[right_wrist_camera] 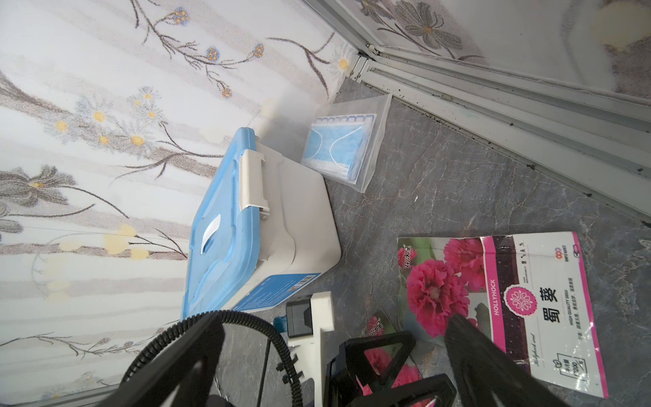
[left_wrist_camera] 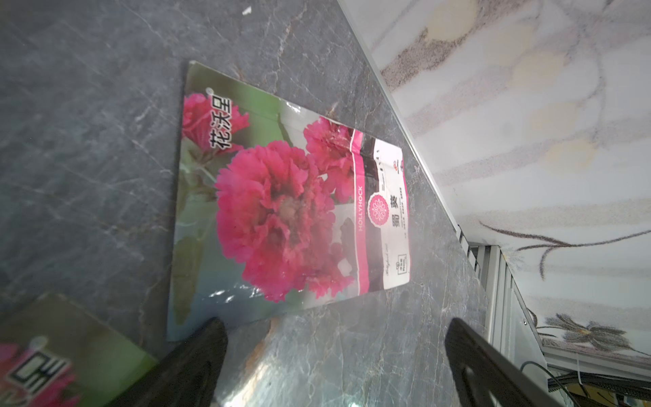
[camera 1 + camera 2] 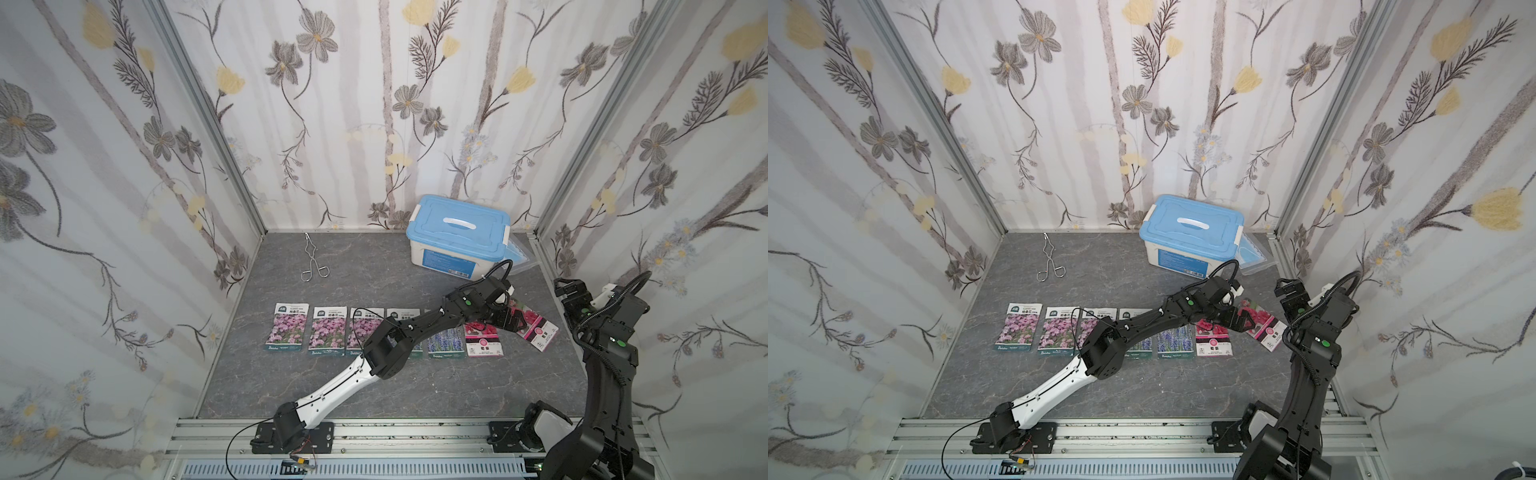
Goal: Arrange the seed packets in a row
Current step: Adjust the seed packet at the center of the board.
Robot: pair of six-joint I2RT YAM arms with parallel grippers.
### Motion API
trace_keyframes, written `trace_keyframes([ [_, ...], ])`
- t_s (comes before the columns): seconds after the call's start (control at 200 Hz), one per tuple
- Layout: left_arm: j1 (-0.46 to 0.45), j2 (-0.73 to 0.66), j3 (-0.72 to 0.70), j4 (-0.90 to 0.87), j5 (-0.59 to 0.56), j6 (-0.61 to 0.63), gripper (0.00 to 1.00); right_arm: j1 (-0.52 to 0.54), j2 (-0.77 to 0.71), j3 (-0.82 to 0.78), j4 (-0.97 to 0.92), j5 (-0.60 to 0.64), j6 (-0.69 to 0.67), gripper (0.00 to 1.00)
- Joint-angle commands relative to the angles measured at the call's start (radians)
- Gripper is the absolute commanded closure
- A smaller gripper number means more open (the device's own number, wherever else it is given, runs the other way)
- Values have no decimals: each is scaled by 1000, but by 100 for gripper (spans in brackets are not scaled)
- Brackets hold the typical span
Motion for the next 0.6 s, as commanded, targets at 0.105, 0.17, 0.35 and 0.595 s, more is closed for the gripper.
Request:
trace_keyframes([
  [0.105, 7, 22, 36, 149, 43, -5, 0, 0, -3, 5, -25, -22, -63, 0],
  [0.17, 11, 14, 38, 182, 50, -16, 0, -1, 10, 0, -20, -31, -77, 0],
  [0.35, 29, -55, 36, 168, 45, -14, 0, 2, 129, 12, -30, -42, -122, 0],
  [0.595, 25, -332, -319, 189, 14, 39, 0, 3, 300, 76, -3, 8, -154, 0],
])
